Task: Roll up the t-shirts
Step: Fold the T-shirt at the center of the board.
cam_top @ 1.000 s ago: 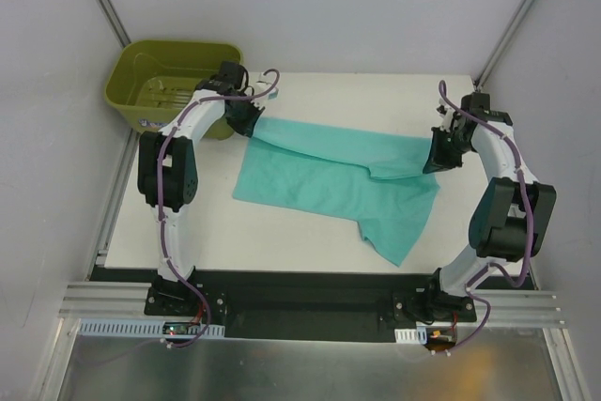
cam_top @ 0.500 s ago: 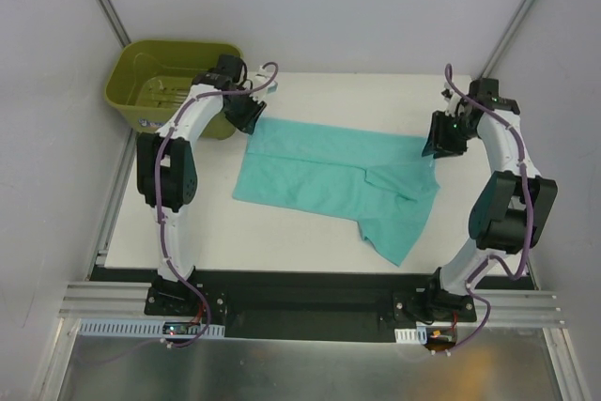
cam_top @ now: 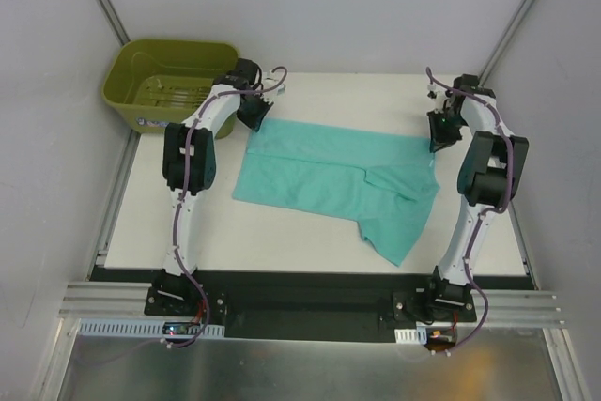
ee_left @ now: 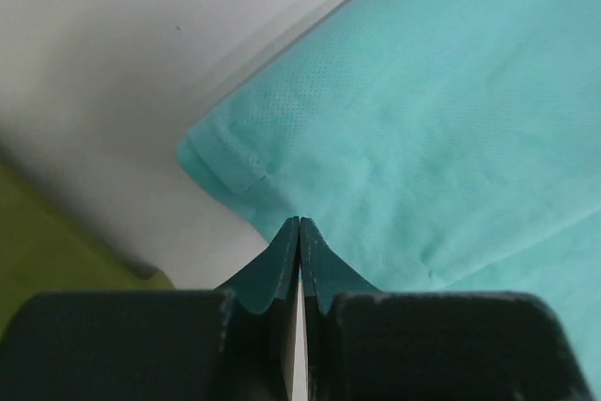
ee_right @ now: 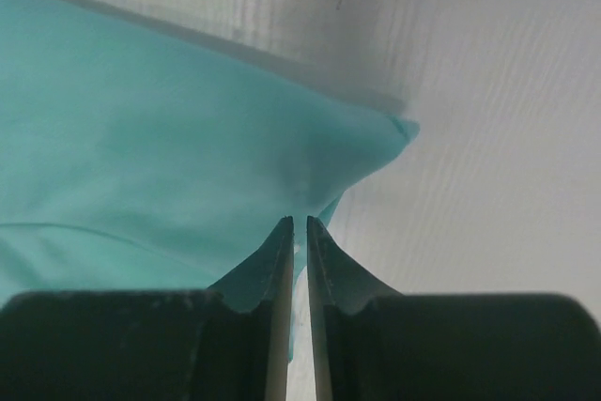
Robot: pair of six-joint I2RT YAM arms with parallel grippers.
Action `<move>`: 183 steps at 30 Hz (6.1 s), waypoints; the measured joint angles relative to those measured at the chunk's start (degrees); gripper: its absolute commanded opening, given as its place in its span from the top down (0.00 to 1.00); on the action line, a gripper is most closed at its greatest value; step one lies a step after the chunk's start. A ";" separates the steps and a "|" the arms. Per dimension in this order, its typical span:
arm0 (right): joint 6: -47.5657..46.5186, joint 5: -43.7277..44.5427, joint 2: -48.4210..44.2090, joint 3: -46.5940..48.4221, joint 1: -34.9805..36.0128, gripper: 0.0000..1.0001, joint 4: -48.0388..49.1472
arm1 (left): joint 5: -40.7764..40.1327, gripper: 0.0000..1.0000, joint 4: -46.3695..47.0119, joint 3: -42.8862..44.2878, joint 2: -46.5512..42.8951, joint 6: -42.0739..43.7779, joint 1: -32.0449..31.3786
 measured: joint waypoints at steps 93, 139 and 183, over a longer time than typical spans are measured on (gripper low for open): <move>-81.07 -8.24 -45.97 -63.69 15.63 0.99 -2.08 | 9.51 0.35 -8.24 -46.21 -44.26 -5.88 5.68; -62.07 -8.00 -54.64 -61.40 15.23 0.99 -1.27 | 4.68 1.00 -6.27 -42.84 -22.16 -11.85 -2.14; -33.66 2.03 -2.36 0.98 8.76 0.52 14.01 | -14.99 0.58 -11.10 -3.23 -5.79 -13.40 -2.16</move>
